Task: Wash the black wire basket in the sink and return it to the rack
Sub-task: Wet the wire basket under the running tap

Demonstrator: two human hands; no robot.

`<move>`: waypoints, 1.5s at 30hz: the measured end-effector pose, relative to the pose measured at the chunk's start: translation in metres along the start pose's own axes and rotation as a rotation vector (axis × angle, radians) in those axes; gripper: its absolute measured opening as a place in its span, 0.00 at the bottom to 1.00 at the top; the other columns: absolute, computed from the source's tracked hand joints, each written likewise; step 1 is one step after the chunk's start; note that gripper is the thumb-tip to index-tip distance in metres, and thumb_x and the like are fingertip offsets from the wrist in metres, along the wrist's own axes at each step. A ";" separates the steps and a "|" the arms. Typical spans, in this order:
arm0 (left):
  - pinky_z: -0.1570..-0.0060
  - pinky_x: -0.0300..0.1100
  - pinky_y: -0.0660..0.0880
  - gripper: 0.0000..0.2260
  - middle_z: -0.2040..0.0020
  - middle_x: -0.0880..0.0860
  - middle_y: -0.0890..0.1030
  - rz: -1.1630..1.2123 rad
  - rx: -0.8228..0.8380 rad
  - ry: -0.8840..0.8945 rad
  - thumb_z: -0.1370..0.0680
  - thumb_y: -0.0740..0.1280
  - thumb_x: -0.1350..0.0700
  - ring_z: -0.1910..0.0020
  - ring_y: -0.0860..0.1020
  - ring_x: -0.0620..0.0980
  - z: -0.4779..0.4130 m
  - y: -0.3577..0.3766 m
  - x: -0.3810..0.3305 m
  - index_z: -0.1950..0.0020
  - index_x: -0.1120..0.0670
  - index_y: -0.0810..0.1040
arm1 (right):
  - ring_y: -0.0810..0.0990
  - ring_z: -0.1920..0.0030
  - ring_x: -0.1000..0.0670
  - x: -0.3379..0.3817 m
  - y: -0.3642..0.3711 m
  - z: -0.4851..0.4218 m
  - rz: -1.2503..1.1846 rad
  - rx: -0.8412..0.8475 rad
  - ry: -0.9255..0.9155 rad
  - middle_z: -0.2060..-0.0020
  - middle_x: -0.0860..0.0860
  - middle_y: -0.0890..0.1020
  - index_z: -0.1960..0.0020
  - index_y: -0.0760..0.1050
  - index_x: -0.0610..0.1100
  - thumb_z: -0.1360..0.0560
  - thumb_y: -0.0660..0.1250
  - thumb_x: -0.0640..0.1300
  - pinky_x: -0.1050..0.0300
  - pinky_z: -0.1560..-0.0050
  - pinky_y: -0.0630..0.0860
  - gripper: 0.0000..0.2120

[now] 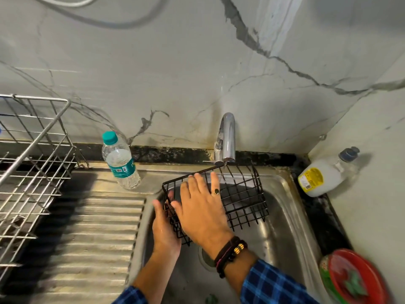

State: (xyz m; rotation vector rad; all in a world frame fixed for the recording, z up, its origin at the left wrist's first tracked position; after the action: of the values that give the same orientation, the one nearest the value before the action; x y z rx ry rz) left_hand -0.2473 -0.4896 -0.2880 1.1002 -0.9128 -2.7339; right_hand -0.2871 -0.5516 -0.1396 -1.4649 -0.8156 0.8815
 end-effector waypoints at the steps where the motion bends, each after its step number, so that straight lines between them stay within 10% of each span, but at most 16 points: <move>1: 0.36 0.50 0.74 0.27 0.35 0.55 0.81 0.020 -0.002 0.002 0.19 0.56 0.35 0.36 0.80 0.51 -0.002 -0.003 0.000 0.32 0.52 0.79 | 0.64 0.24 0.39 0.004 0.002 0.000 0.003 -0.010 -0.068 0.26 0.40 0.70 0.25 0.66 0.40 0.17 0.50 0.58 0.31 0.24 0.42 0.28; 5: 0.51 0.46 0.83 0.24 0.48 0.52 0.87 0.028 0.049 0.011 0.18 0.53 0.38 0.50 0.86 0.49 -0.006 -0.002 -0.006 0.38 0.51 0.80 | 0.60 0.22 0.40 -0.028 -0.006 0.004 0.050 -0.060 -0.194 0.24 0.41 0.66 0.23 0.62 0.46 0.17 0.53 0.55 0.33 0.23 0.49 0.25; 8: 0.57 0.45 0.81 0.18 0.58 0.47 0.86 0.033 0.014 -0.036 0.16 0.54 0.42 0.60 0.85 0.46 -0.011 -0.010 -0.004 0.43 0.49 0.80 | 0.60 0.22 0.41 -0.102 -0.021 0.012 0.024 -0.184 0.037 0.22 0.42 0.63 0.23 0.62 0.50 0.17 0.51 0.56 0.30 0.25 0.53 0.24; 12: 0.71 0.35 0.78 0.16 0.62 0.47 0.82 0.030 -0.071 -0.077 0.16 0.58 0.45 0.68 0.83 0.44 -0.011 -0.021 0.010 0.50 0.52 0.83 | 0.64 0.24 0.44 -0.159 -0.003 0.041 -0.595 -0.261 0.496 0.22 0.46 0.63 0.23 0.62 0.52 0.21 0.51 0.67 0.44 0.29 0.69 0.32; 14: 0.60 0.38 0.80 0.20 0.60 0.49 0.83 0.024 -0.112 -0.095 0.16 0.57 0.43 0.59 0.84 0.47 -0.008 -0.028 0.023 0.45 0.55 0.83 | 0.72 0.29 0.47 -0.161 0.011 0.047 -0.729 -0.226 0.608 0.28 0.48 0.72 0.25 0.66 0.50 0.22 0.51 0.69 0.46 0.33 0.74 0.34; 19: 0.54 0.49 0.73 0.23 0.55 0.54 0.79 0.004 -0.223 -0.220 0.16 0.51 0.39 0.59 0.77 0.53 -0.003 -0.045 0.049 0.43 0.53 0.79 | 0.74 0.42 0.52 -0.147 -0.006 0.036 -0.526 -0.270 0.482 0.44 0.55 0.77 0.41 0.74 0.52 0.24 0.53 0.72 0.47 0.45 0.78 0.28; 24: 0.30 0.64 0.66 0.29 0.28 0.59 0.73 -0.244 -0.119 -0.303 0.17 0.46 0.36 0.30 0.71 0.65 0.007 -0.017 0.033 0.25 0.53 0.69 | 0.71 0.48 0.53 -0.128 -0.034 0.027 -0.347 -0.293 0.355 0.55 0.57 0.74 0.49 0.73 0.53 0.27 0.54 0.75 0.52 0.50 0.75 0.27; 27: 0.30 0.63 0.68 0.30 0.22 0.57 0.66 -0.462 -0.124 -0.220 0.17 0.51 0.35 0.29 0.71 0.62 0.006 -0.014 0.010 0.20 0.51 0.61 | 0.73 0.51 0.55 -0.117 -0.045 0.023 -0.360 -0.257 0.284 0.55 0.61 0.75 0.49 0.73 0.55 0.27 0.57 0.74 0.52 0.52 0.74 0.24; 33: 0.27 0.40 0.64 0.20 0.27 0.44 0.74 -0.962 0.246 0.577 0.15 0.53 0.43 0.27 0.69 0.39 0.035 0.079 -0.072 0.25 0.46 0.71 | 0.71 0.53 0.58 -0.107 -0.054 0.015 -0.376 -0.207 0.153 0.55 0.64 0.73 0.44 0.76 0.55 0.28 0.63 0.72 0.51 0.44 0.70 0.24; 38: 0.39 0.55 0.77 0.36 0.50 0.49 0.86 -0.966 0.313 0.266 0.25 0.46 0.24 0.45 0.82 0.49 0.054 0.113 -0.088 0.51 0.46 0.85 | 0.76 0.43 0.50 -0.095 -0.067 0.009 -0.281 -0.186 0.090 0.43 0.56 0.81 0.35 0.75 0.52 0.30 0.63 0.71 0.47 0.38 0.69 0.31; 45: 0.47 0.58 0.82 0.19 0.53 0.51 0.86 -0.809 0.088 0.063 0.24 0.66 0.34 0.51 0.84 0.52 0.055 0.097 -0.082 0.51 0.50 0.83 | 0.70 0.33 0.43 -0.066 -0.067 0.039 -0.089 -0.291 0.157 0.34 0.46 0.74 0.28 0.70 0.48 0.22 0.55 0.65 0.39 0.33 0.68 0.30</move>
State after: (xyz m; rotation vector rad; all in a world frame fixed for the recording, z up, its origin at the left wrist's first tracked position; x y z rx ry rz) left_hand -0.2376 -0.5205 -0.1536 1.9040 -0.6792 -3.2315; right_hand -0.3522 -0.5861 -0.0694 -1.7130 -0.9110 0.5889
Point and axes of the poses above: each hand's wrist, its own z-axis away from the middle knuckle, its own y-axis out of the palm, x = y × z, the point moved 10 cm from there along -z, towards the middle knuckle
